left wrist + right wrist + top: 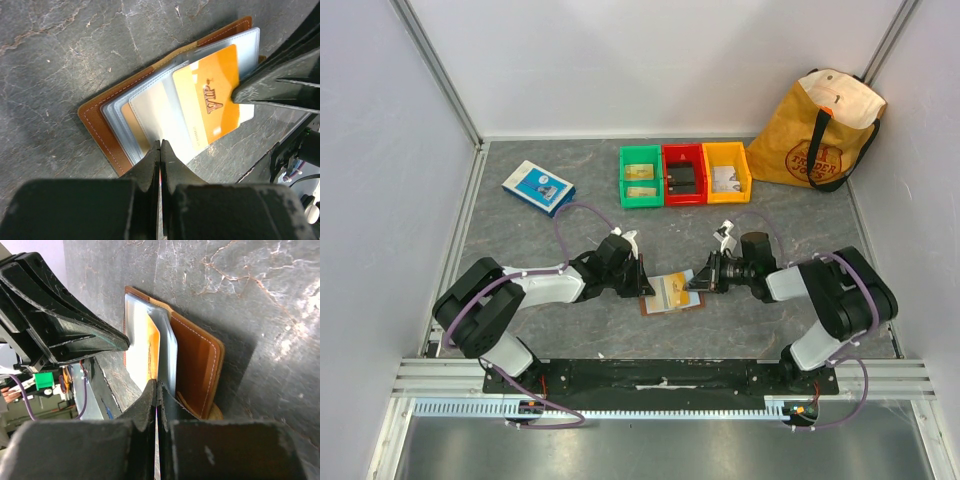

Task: Take the credit cards out of the card holder
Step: Remove the credit card from the card holder, then place the credit card in the storage box.

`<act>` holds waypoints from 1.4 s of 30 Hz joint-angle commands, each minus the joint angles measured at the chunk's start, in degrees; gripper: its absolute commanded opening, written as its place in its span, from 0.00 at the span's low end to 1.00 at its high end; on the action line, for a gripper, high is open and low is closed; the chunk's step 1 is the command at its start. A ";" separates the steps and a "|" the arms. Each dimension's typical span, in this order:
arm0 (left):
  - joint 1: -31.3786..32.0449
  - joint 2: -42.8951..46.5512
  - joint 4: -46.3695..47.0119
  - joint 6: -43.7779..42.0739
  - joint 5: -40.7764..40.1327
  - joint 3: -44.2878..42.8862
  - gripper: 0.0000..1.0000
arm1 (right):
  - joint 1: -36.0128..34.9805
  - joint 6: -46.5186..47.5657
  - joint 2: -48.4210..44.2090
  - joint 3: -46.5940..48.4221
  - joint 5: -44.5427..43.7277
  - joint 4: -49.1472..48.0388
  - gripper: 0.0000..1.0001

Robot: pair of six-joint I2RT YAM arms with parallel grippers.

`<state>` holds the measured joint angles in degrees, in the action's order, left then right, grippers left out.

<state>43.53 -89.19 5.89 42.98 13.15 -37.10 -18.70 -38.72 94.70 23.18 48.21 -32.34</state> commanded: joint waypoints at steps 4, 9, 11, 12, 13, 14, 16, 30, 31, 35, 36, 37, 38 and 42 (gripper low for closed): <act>0.07 -0.29 -3.08 -0.62 -2.51 1.24 0.02 | 1.38 5.14 -11.71 -0.33 -7.33 13.33 0.00; 0.06 3.13 -2.29 0.08 -3.04 1.24 0.04 | 2.09 6.03 -21.73 0.55 -12.07 21.07 0.00; -0.02 5.15 -1.32 0.61 -3.04 1.33 0.09 | 2.18 5.24 -25.60 0.73 -13.22 22.40 0.00; 0.15 6.38 -0.80 1.05 -3.30 1.50 0.13 | 2.18 4.45 -28.14 0.73 -13.66 22.49 0.00; 0.15 7.79 -0.01 1.40 -3.56 1.77 0.18 | 2.26 3.49 -29.90 0.64 -14.19 22.32 0.00; 0.15 9.11 0.69 1.84 -3.83 2.03 0.24 | 2.18 2.08 -31.49 0.29 -14.71 21.80 0.00; 0.15 12.44 2.01 2.46 -4.18 2.56 0.46 | 2.18 -1.25 -34.83 -0.59 -15.42 19.34 0.00; 2.61 20.55 29.16 10.10 1.00 7.66 0.72 | 1.47 -25.78 -47.85 -9.99 -21.84 -6.23 0.00; 2.88 20.02 30.83 10.45 1.26 7.66 0.72 | 1.21 -26.49 -47.85 -10.34 -21.93 -7.29 0.00; 3.76 17.39 36.98 11.95 2.32 7.40 0.72 | 0.33 -27.99 -47.50 -10.78 -21.93 -10.63 0.00; 4.11 16.25 38.65 12.38 2.32 7.22 0.71 | 0.07 -28.08 -47.50 -10.79 -22.10 -11.08 0.00; 4.28 15.63 39.98 12.65 2.41 6.96 0.70 | -0.02 -28.25 -47.24 -10.79 -22.10 -11.52 0.00; 4.46 14.75 40.68 12.65 2.58 6.61 0.69 | -0.28 -28.69 -47.06 -10.96 -22.01 -12.48 0.00; 4.72 12.38 41.30 13.18 2.23 4.76 0.65 | -1.16 -30.27 -46.01 -11.31 -22.10 -16.35 0.00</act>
<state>47.79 -75.09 40.93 54.00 14.94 -29.78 -19.00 -66.59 48.03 12.34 26.85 -41.45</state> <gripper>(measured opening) 0.677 0.006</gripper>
